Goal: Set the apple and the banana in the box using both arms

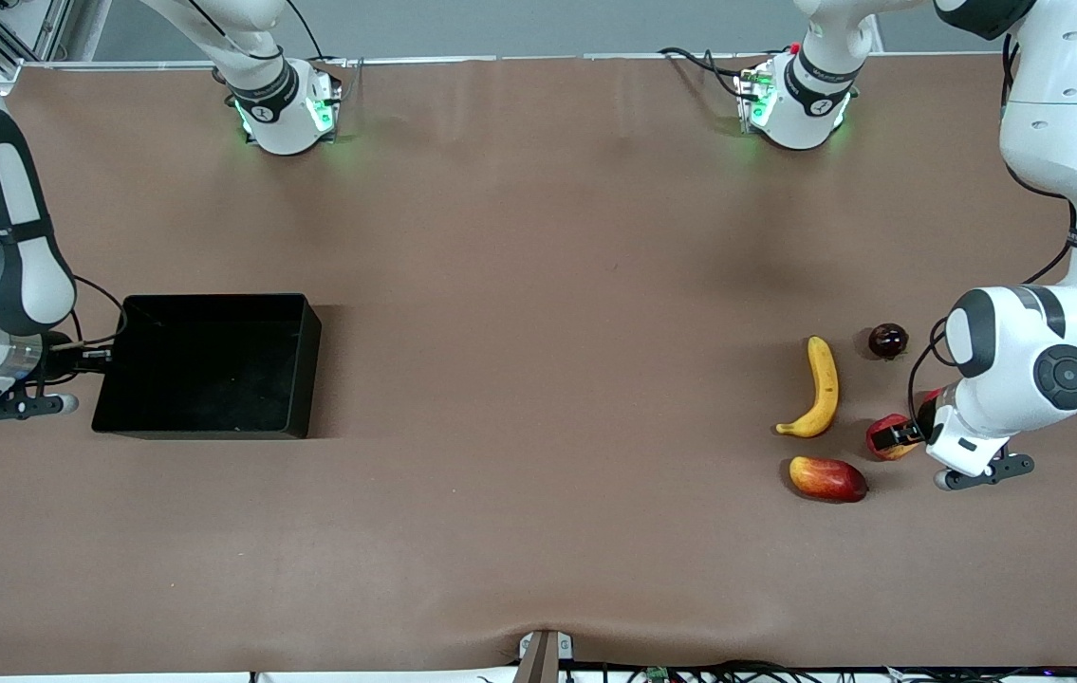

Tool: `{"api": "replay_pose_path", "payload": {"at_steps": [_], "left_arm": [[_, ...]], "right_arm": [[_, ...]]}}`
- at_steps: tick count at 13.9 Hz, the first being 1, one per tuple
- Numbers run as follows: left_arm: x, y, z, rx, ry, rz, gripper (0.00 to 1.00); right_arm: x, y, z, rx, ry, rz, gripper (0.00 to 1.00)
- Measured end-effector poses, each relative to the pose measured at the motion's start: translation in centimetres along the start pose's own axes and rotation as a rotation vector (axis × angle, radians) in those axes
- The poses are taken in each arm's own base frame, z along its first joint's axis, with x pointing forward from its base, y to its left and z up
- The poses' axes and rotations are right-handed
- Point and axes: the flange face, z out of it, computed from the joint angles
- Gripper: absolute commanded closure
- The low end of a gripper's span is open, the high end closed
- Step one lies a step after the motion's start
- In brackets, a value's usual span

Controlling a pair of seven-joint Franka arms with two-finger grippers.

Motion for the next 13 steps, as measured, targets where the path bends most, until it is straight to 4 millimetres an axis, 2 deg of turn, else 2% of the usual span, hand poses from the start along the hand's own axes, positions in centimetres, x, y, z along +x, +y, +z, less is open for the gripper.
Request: {"api": "replay_pose_path", "payload": {"at_steps": [4,6,8,10,11,13], "left_arm": [[-0.1,0.2,0.3,0.001,-0.005,-0.006,0.71],[-0.1,0.2,0.3,0.003,-0.004,-0.004,1.00],[-0.1,0.4,0.3,0.004,-0.003,0.000,1.00],[0.0,0.6,0.1,0.008,0.003,0.010,1.00],[0.2,0.9,-0.2,0.010,0.011,0.017,1.00],[0.7,1.5,-1.3,0.008,0.026,0.027,1.00]], "right_arm": [[-0.2,0.1,0.4,0.023,0.006,-0.001,1.00],[-0.2,-0.1,0.4,0.048,0.002,0.005,1.00],[0.2,-0.7,-0.6,0.094,-0.017,0.010,1.00],[1.5,-2.5,-3.4,0.136,-0.032,-0.015,1.00],[2.4,-3.9,-4.9,0.146,-0.030,-0.037,1.00],[4.4,-8.2,-7.0,0.160,-0.013,-0.080,1.00]]}}
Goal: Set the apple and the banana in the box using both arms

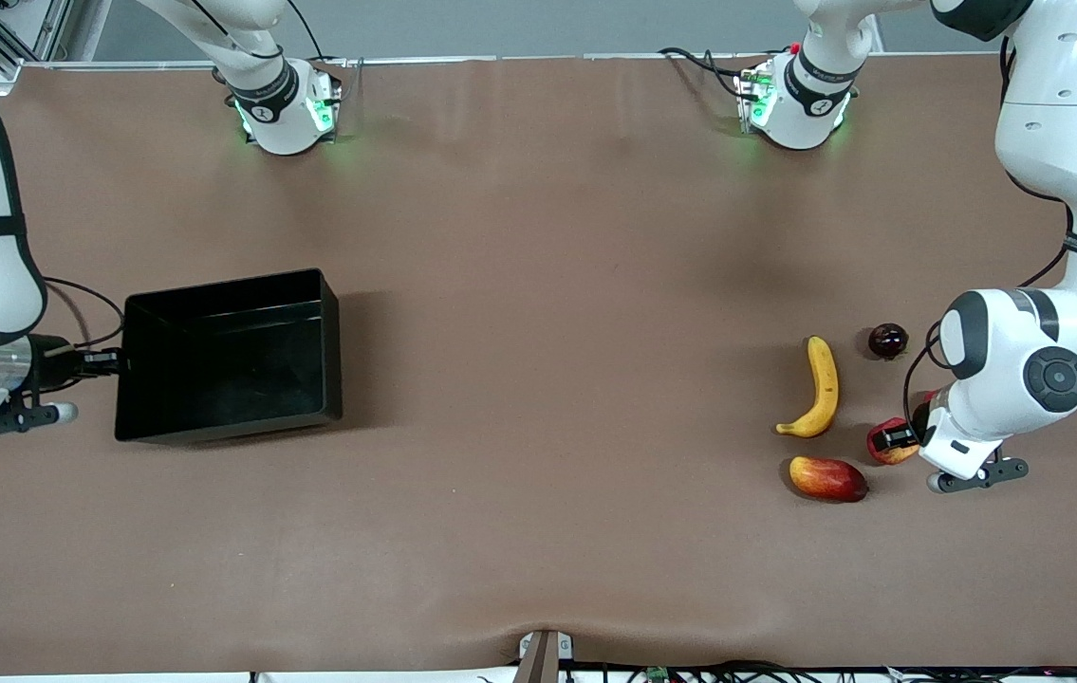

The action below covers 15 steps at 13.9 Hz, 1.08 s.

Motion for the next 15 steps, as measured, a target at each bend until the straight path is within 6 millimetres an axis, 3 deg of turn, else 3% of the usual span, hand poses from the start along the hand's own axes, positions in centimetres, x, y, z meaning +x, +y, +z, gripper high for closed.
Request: {"api": "replay_pose_path", "payload": {"at_steps": [3,6,11,13,15], "left_arm": [[0.4,0.7,-1.8,0.006,-0.004,0.010,1.00],[0.3,0.4,-4.5,0.019,-0.019,0.007,1.00],[-0.5,0.4,-11.2,0.037,-0.025,0.008,1.00],[-1.1,0.6,-14.1,0.044,-0.028,0.010,1.00],[-1.4,1.0,-15.9,0.042,-0.015,0.016,1.00]], "right_arm": [[2.8,-8.0,1.1,0.022,-0.007,0.058,1.00],[5.0,-17.7,2.3,-0.006,-0.019,0.124,1.00],[6.0,-34.2,4.3,-0.029,0.034,0.180,1.00],[5.9,-38.9,6.3,-0.032,0.058,0.205,1.00],[5.9,-42.0,9.2,-0.037,0.069,0.221,1.00]]}}
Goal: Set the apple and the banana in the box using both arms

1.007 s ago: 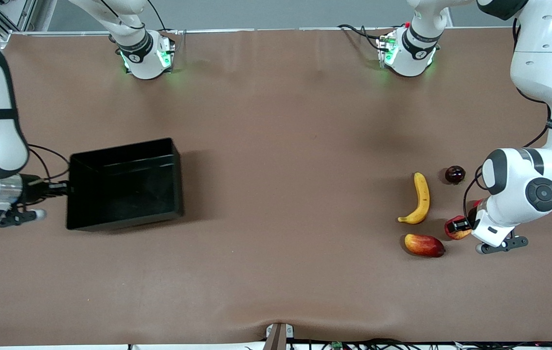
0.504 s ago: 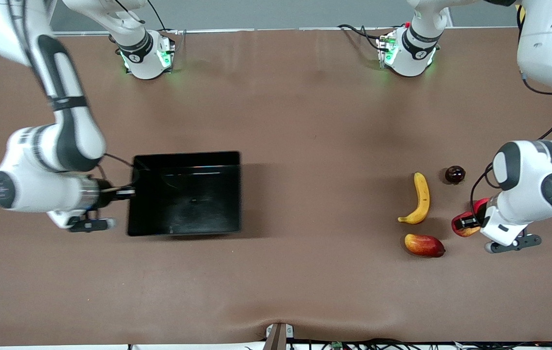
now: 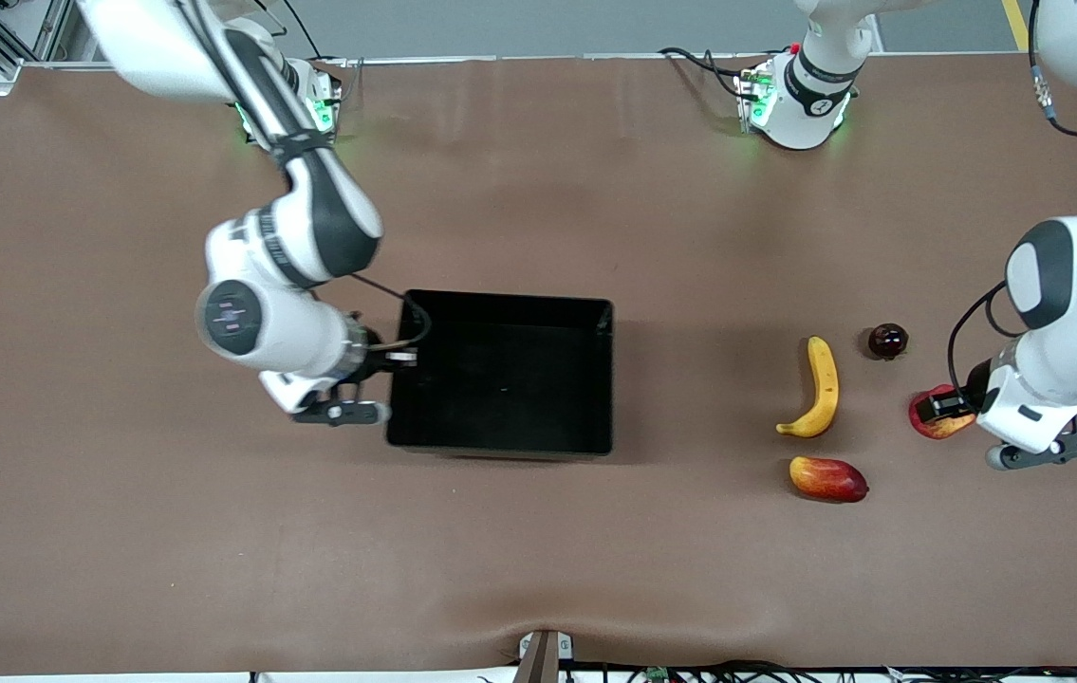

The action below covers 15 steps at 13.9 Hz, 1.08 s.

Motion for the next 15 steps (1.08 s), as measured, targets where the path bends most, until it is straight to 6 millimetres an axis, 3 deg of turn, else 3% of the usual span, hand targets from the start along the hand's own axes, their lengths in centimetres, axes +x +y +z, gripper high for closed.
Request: {"api": "replay_pose_path", "payload": {"at_steps": [5,6,7,11,15], "left_arm": [[-0.1,0.7,-0.5,-0.006,0.008,0.010,1.00],[-0.1,0.7,-0.5,-0.006,0.008,0.010,1.00],[-0.1,0.7,-0.6,-0.007,0.008,0.010,1.00],[0.0,1.6,-1.2,-0.014,0.020,0.023,1.00],[-0.1,3.1,-1.8,-0.027,0.030,0.043,1.00]], "right_arm": [[-1.9,-5.8,8.7,0.037,-0.017,0.049,1.00],[-2.2,-6.7,9.9,0.038,-0.011,0.057,0.70],[-2.3,-7.4,10.6,0.042,-0.008,0.061,0.01],[-1.1,-8.4,8.2,0.073,0.040,0.045,0.00],[1.7,-7.8,3.0,0.031,0.133,-0.019,0.00]]}}
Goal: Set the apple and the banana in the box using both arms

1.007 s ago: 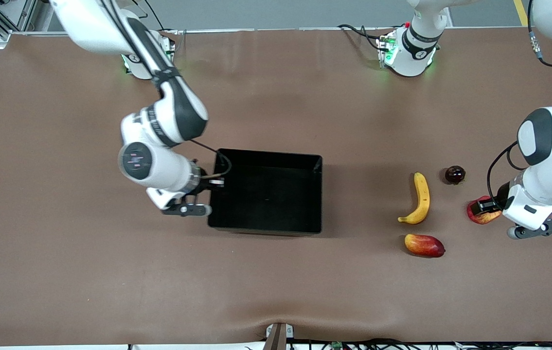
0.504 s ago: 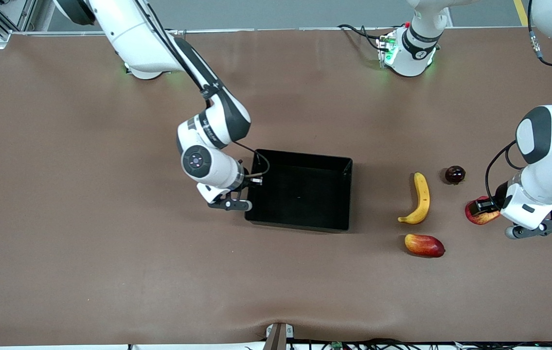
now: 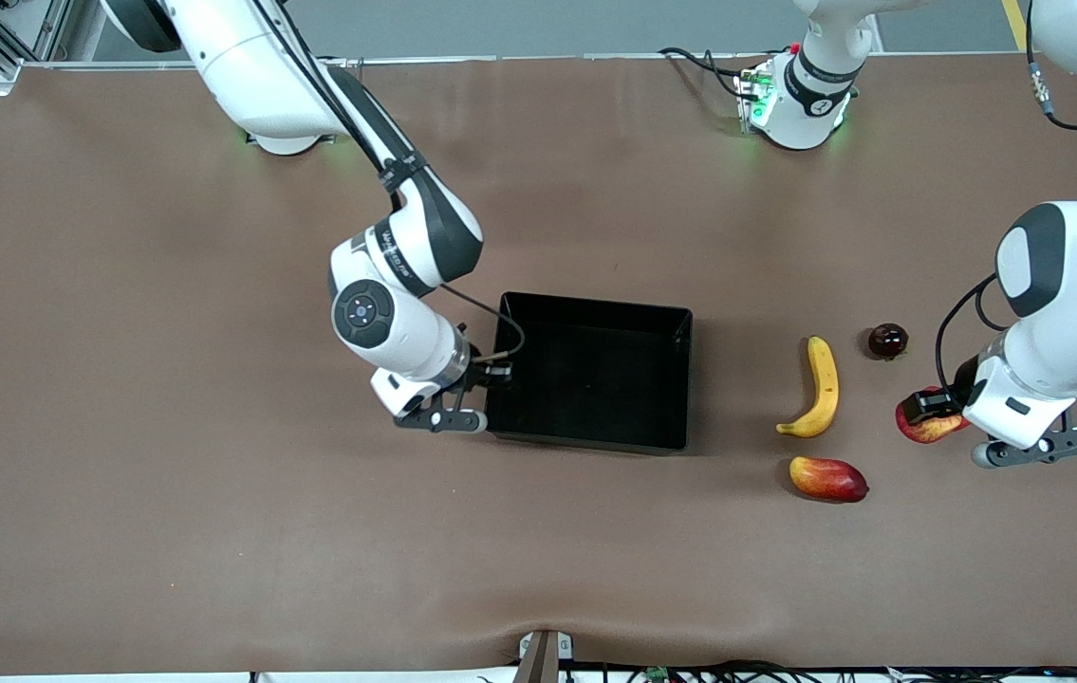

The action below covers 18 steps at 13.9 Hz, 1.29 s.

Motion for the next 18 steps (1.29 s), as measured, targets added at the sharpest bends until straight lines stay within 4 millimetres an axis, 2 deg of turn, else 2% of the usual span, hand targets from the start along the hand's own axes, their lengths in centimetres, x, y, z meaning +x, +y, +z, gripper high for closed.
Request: {"api": "replay_pose_path", "payload": {"at_steps": [2,4,6,8,10,12,14,18], "left_arm": [[0.1,0.2,-0.3,-0.003,0.006,0.003,1.00],[0.2,0.3,-0.6,-0.004,0.013,0.002,1.00],[0.2,0.4,-0.7,-0.005,0.014,0.001,1.00],[0.2,1.1,-0.9,-0.009,0.017,-0.011,1.00],[0.0,3.1,-2.1,-0.024,0.022,-0.027,1.00],[-0.3,5.3,-3.9,-0.035,0.019,-0.046,1.00],[-0.8,7.1,-4.9,-0.044,0.012,-0.063,1.00],[-2.0,10.6,-5.7,-0.063,-0.006,-0.108,1.00]], "right_arm": [[1.3,0.7,-3.3,-0.089,0.004,-0.043,0.00],[3.1,2.9,-7.5,-0.133,-0.030,-0.014,0.00],[5.3,7.1,-11.7,-0.142,-0.041,0.048,0.00],[6.6,12.2,-17.2,-0.140,-0.047,0.107,0.00],[6.0,15.8,-23.1,-0.136,-0.051,0.147,0.00],[4.1,17.3,-28.0,-0.135,-0.055,0.162,0.00],[2.0,19.0,-31.7,-0.142,-0.088,0.139,0.00],[-1.8,22.5,-38.5,-0.140,-0.088,0.133,0.00]]}}
